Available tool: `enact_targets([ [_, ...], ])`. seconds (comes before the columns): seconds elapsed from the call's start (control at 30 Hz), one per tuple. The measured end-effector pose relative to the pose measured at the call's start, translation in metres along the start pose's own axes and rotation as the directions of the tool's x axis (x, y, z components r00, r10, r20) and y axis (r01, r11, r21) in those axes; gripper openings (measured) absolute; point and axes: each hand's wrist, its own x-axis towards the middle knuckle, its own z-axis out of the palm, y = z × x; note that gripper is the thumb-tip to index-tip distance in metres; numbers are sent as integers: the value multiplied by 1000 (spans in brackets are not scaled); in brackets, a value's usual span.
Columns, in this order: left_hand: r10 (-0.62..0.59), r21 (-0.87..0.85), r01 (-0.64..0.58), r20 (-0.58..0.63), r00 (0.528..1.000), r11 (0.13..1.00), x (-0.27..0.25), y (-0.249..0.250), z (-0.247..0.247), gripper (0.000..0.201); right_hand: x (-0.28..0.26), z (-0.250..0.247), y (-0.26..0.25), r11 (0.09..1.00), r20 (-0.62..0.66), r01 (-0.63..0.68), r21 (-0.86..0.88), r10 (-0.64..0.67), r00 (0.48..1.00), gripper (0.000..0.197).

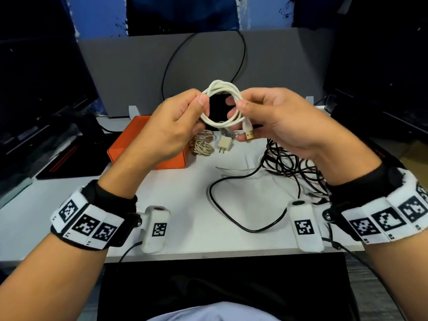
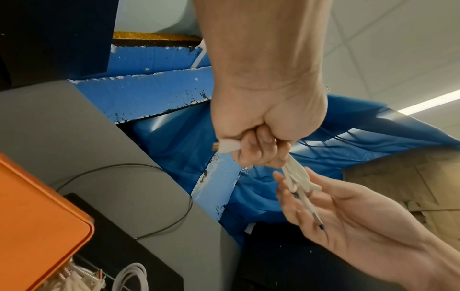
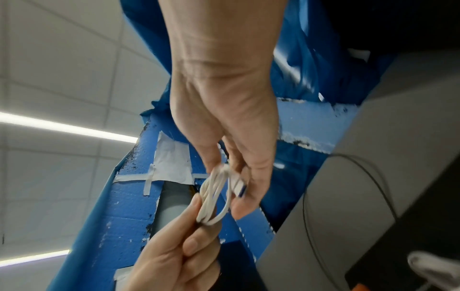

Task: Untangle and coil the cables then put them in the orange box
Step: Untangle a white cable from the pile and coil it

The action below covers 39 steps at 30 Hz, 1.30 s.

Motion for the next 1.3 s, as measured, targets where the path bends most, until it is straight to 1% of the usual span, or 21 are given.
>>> enact_targets([
  [0.13, 7, 35, -8, 8, 1000, 999, -1, 0, -3, 35, -8, -17, -11, 962, 92, 78, -261, -56, 994, 20],
  [0.23, -2, -22, 3, 20, 1000, 1000, -2, 2, -3, 34, -12, -27, -17, 918, 122, 127, -376, -87, 989, 24],
  [0.27, -5, -49, 7, 28, 1000, 999, -2, 3, -3, 34, -11, -30, -17, 910, 89, 118, -399, -89, 992, 23],
  [0.33, 1, -115, 5, 53, 999, 993, -3, 5, -2, 33, -5, -33, -12, 886, -58, 96, -455, -137, 989, 19],
  [0.4, 17, -184, -3, 78, 997, 983, -4, 8, 3, 33, 2, -27, -1, 862, -198, 87, -500, -211, 957, 13],
  [0.47, 28, -222, -8, 84, 996, 975, -4, 9, 8, 32, 8, -13, 11, 865, -262, 88, -495, -245, 934, 10],
  [0.5, 27, -224, -9, 78, 997, 975, -4, 9, 9, 32, 10, -5, 14, 902, -276, 96, -422, -228, 934, 7],
  [0.53, 27, -212, -12, 67, 997, 977, -4, 8, 9, 32, 11, 1, 16, 953, -275, 97, -288, -179, 944, 5],
  [0.6, 39, -160, -32, 44, 998, 987, -3, 7, 7, 32, 12, 10, 17, 998, -231, 31, 51, -19, 973, 11],
  [0.63, 50, -129, -45, 33, 998, 991, -3, 6, 7, 33, 13, 12, 18, 980, -185, -19, 198, 56, 981, 11],
  [0.7, 62, -62, -61, 16, 998, 996, -3, 7, 5, 33, 14, 14, 22, 917, -104, -81, 390, 131, 986, 10],
  [0.8, 62, 51, -63, 22, 998, 997, -4, 9, 4, 33, 15, 15, 22, 856, -120, -55, 515, 135, 984, 11],
  [0.87, 61, 82, -63, 32, 998, 995, -5, 10, 2, 34, 15, 15, 19, 839, -140, -16, 544, 110, 984, 13],
  [0.93, 65, 150, -64, -6, 998, 987, -5, 12, 1, 34, 13, 16, 15, 825, -83, -45, 563, 110, 990, 22],
  [1.0, 73, 252, -54, -68, 995, 966, -5, 15, 3, 33, 8, 16, 11, 798, 43, -143, 585, 146, 988, 43],
  [1.07, 80, 309, -41, -115, 990, 950, -5, 15, 4, 33, 6, 15, 9, 794, 169, -200, 574, 125, 978, 63],
  [1.1, 82, 322, -36, -130, 988, 946, -5, 16, 5, 33, 6, 17, 9, 815, 184, -194, 545, 110, 977, 66],
  [1.13, 86, 337, -34, -140, 986, 941, -5, 15, 5, 33, 6, 18, 10, 861, 151, -159, 483, 98, 984, 60],
  [1.2, 90, 363, -33, -140, 986, 931, -4, 13, 6, 33, 7, 17, 14, 964, 38, -81, 252, 73, 997, 34],
  [1.23, 90, 376, -34, -133, 987, 926, -3, 13, 7, 34, 7, 16, 15, 989, 12, -56, 136, 55, 998, 25],
  [1.3, 95, 403, -34, -132, 987, 914, -3, 12, 5, 34, 6, 13, 16, 999, 20, -26, -19, 26, 999, 17],
])
